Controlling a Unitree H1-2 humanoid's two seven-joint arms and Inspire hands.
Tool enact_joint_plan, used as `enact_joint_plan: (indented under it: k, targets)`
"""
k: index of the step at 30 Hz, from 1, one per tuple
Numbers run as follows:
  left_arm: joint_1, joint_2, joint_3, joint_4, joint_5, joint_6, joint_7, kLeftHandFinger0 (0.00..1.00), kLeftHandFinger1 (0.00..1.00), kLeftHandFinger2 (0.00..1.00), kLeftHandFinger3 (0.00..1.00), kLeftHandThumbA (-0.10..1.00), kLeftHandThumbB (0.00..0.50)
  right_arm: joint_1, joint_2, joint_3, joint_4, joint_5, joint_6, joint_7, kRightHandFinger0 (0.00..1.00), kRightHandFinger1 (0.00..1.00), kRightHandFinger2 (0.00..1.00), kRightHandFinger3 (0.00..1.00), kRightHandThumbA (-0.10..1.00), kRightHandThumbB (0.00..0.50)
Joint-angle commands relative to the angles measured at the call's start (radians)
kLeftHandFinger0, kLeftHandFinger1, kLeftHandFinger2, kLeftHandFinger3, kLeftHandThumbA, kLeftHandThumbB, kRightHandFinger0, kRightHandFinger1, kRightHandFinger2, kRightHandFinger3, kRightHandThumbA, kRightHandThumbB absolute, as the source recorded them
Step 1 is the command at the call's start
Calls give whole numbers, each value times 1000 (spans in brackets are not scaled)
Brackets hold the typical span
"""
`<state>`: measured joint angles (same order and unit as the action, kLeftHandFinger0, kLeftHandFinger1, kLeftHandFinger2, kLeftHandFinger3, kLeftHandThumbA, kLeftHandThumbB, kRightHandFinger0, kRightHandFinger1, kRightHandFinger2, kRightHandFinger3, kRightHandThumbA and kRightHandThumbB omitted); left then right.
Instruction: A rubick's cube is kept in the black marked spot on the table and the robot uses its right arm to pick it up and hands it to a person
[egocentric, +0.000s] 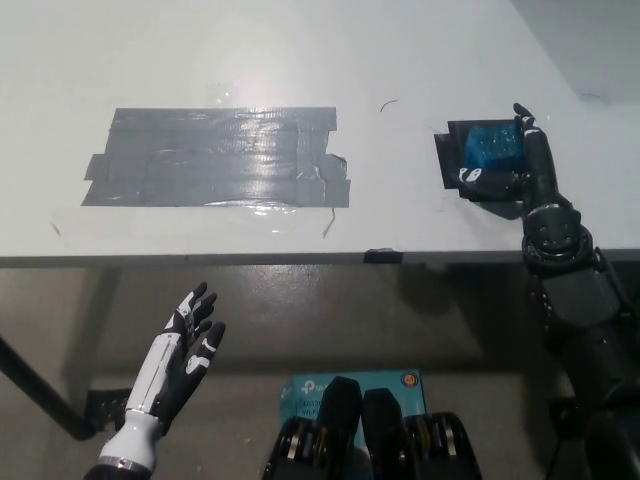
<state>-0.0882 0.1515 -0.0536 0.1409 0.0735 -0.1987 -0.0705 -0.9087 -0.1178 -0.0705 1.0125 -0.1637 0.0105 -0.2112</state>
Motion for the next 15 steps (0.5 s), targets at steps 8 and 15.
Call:
enact_joint_plan:
  k: [8, 15]
  targets:
    - [-17, 8, 1, -21, 3, -35, -6, 1000, 1000, 1000, 1000, 808, 215, -49, -6, 23, 76, 28, 11, 57, 1000, 1000, 1000, 1000, 789, 344]
    - [-23, 11, 2, -22, 6, -33, -5, 1000, 1000, 1000, 1000, 814, 212, -108, -31, 99, 178, -14, 183, 90, 970, 1000, 1000, 1000, 244, 272]
